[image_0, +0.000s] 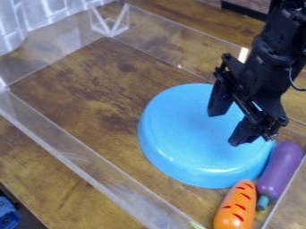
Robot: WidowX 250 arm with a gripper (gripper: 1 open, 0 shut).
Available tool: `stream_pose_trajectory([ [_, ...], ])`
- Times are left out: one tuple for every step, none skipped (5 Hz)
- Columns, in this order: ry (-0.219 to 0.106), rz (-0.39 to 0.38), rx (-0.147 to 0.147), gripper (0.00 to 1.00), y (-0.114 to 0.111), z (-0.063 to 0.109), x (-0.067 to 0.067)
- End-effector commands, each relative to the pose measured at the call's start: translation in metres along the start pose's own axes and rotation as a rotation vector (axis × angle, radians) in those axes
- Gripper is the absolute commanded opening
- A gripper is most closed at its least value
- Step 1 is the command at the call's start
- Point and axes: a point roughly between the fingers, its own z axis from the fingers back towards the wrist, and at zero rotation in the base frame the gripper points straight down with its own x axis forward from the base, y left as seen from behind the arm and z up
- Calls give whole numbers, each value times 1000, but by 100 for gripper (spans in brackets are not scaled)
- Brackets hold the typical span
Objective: Move the carrot to the right side
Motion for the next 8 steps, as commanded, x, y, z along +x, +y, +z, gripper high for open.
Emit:
stream_pose_trajectory([
  [-74,73,4,100,9,21,3],
  [-90,27,-2,100,6,10,-1],
  [-106,-21,-8,100,2,-1,-5],
  [-122,-34,-10,100,-5,-17,-5],
  [-120,10,-21,100,-14,-22,-7],
  [-136,-40,-36,100,-27,-29,-10],
  [-157,-97,-52,100,-42,-34,-13],
  [-179,-141,-67,100,-53,-38,-17],
])
